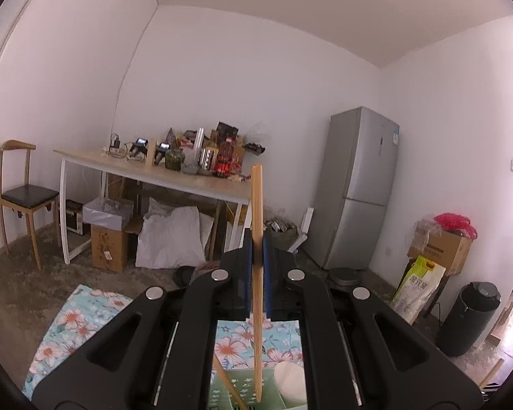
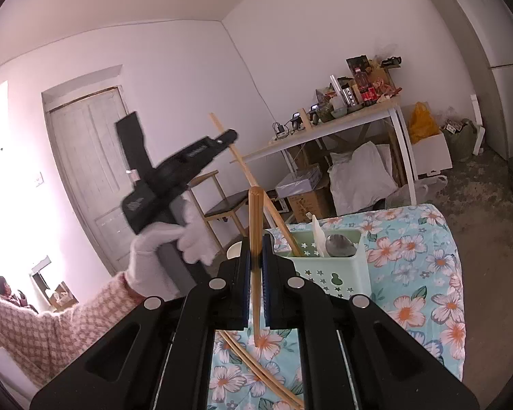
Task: Organize utensils
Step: 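Lower the chopstick into the holder and open the left gripper, then lower the chopstick into the holder and open the right gripper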
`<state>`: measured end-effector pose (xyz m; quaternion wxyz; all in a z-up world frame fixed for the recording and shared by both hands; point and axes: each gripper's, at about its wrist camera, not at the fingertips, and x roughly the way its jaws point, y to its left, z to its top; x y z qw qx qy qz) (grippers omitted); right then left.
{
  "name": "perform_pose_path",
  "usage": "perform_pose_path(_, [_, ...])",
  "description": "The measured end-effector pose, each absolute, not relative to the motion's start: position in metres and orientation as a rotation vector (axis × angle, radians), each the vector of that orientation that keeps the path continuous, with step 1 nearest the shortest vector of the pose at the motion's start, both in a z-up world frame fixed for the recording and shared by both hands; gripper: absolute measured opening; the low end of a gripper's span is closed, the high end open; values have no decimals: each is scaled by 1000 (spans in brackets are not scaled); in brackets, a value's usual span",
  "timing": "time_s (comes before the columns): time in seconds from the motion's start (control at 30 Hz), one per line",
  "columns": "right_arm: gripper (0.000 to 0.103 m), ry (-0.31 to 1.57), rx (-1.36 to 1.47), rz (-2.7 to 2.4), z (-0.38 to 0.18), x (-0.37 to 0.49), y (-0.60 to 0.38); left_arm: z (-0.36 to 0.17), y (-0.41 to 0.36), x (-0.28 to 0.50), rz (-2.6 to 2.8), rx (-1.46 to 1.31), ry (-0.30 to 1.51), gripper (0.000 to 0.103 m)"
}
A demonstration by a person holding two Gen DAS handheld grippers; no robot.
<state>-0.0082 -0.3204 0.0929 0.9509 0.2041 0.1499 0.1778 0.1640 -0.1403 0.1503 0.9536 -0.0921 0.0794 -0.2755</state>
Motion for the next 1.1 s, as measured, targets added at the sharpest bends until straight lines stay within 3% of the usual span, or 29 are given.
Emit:
perform_pose_path(0.13, [6,308,416,359,92,-9,-321,131,-158,180,-582,-148,258,9])
perform_pose_path(0.2, [6,312,410,354,91,-10,-321,123,-157,185,-588,-165,317,36])
perform_pose_path(0.43, [6,316,404,345,94,-11,-321,124,-136,175,-619,-246,319,52])
perform_pose_path(0.5, [6,310,399,342,97,-12,-319,127,-127,169,-625,-251,316,61])
perform_pose_path(0.9, [6,241,323,305,136,-17,-309,90,-41,110,-490,-210,378,83])
perform_pose_path(1.1, [6,181,250,285,171,-7,-304,44,-17,83,-396,-138,455,87])
